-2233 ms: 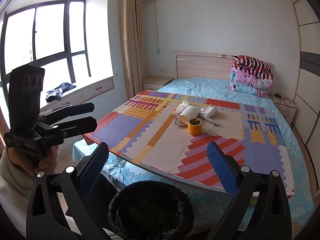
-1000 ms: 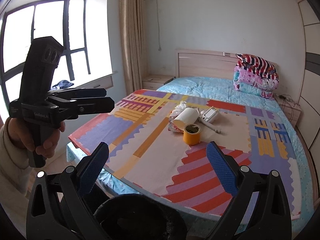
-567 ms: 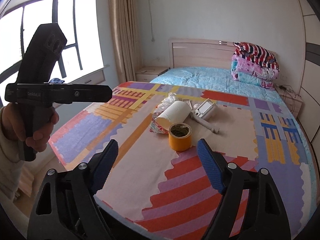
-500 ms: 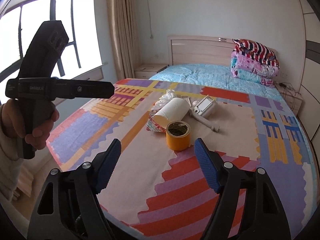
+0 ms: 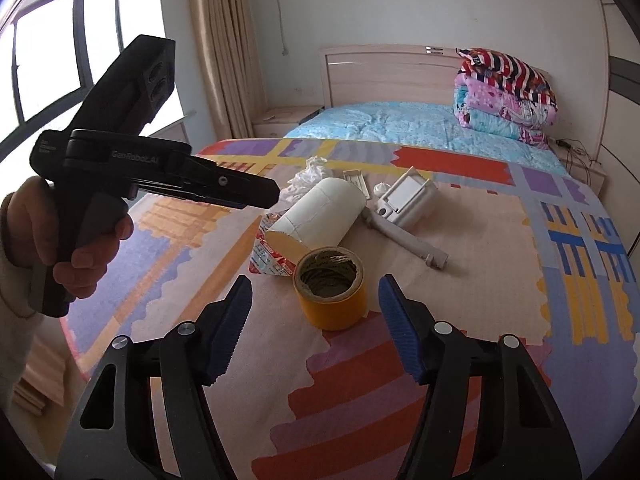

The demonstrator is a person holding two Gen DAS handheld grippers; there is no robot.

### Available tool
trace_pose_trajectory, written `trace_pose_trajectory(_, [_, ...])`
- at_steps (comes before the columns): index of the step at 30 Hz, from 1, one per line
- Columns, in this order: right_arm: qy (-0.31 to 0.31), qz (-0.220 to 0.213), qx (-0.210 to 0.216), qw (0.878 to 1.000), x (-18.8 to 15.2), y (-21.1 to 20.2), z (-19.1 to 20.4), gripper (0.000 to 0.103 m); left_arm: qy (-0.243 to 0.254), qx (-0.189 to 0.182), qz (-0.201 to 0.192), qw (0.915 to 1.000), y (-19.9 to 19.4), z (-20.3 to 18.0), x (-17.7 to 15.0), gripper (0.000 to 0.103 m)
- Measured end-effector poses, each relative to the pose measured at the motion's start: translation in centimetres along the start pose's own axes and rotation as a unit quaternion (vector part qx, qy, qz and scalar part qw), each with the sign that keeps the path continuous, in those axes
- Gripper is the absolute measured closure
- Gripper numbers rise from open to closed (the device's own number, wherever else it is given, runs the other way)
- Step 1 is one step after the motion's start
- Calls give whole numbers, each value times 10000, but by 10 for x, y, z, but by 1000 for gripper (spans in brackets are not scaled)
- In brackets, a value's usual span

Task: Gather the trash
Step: 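Grasp the orange tape roll with the right gripper while the left gripper grasps the white paper tube, then carry the tape roll and paper tube in both grippers over the black trash bin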

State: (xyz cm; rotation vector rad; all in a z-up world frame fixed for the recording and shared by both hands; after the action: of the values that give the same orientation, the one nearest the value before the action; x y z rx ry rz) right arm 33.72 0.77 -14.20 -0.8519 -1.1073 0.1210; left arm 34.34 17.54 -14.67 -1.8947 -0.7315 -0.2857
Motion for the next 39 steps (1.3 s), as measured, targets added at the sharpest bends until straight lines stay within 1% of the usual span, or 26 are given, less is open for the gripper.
trace_pose_trajectory(4, [13, 101, 4, 9999, -2, 9, 1, 38, -169, -145, 125, 9997, 17, 2, 2, 34])
trace_pose_trajectory(6, [10, 130, -11, 9999, -1, 14, 1, 38, -231, -196, 162, 9994, 22, 3, 5, 38])
trace_pose_trajectory(10, [-23, 205, -95, 9997, -2, 22, 2, 38, -179, -188, 229, 9994, 30, 1, 10, 38])
trace_pose_trajectory(13, [26, 236, -111, 9997, -3, 25, 1, 40, -168, -136, 315, 9993, 38, 2, 12, 41])
trace_pose_trajectory(14, [57, 249, -132, 9996, -3, 26, 0, 41, -168, -122, 338, 9992, 41, 2, 13, 41])
trace_pose_trajectory(17, [65, 289, -154, 9994, -2, 28, 1, 51, -146, -91, 413, 9990, 47, 1, 13, 42])
trace_pose_trajectory(19, [68, 281, -164, 9994, -2, 29, 1, 53, -126, -58, 428, 9990, 50, -1, 14, 44])
trace_pose_trajectory(22, [104, 300, -150, 9994, -1, 31, -1, 55, -108, 74, 469, 9988, 53, -1, 16, 51])
trace_pose_trajectory(23, [112, 305, -144, 9994, -1, 31, 0, 55, -102, 140, 480, 9987, 54, -1, 16, 59])
trace_pose_trajectory(24, [113, 308, -145, 9994, -1, 31, 0, 55, -107, 176, 493, 9986, 54, 0, 16, 60])
trace_pose_trajectory(27, [125, 246, -229, 9994, 0, 29, -1, 55, -123, 106, 446, 9989, 53, -1, 15, 64])
trace_pose_trajectory(30, [192, 192, -172, 9995, -2, 25, -2, 56, -207, 1, 373, 9991, 47, 1, 14, 69])
trace_pose_trajectory(34, [215, 142, -136, 9996, -8, 13, -2, 56, -176, 21, 267, 9995, 37, -2, 12, 72])
trace_pose_trajectory(39, [203, 11, -167, 9997, -10, -4, -3, 56, 48, -16, 160, 9999, 22, -17, 0, 73])
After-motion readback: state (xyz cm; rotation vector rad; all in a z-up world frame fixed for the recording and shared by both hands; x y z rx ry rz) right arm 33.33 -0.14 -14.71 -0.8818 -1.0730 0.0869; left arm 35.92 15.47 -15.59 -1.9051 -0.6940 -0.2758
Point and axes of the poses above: each gripper's, at about its wrist camera, not at the fingertips, and y roughly the way its jaws point, z to its left, x to its top, the point moved 7 cm from there along y, roughly the way its jaws point, and after that the axes turned 1 degree about z, right-handed, at the moved point
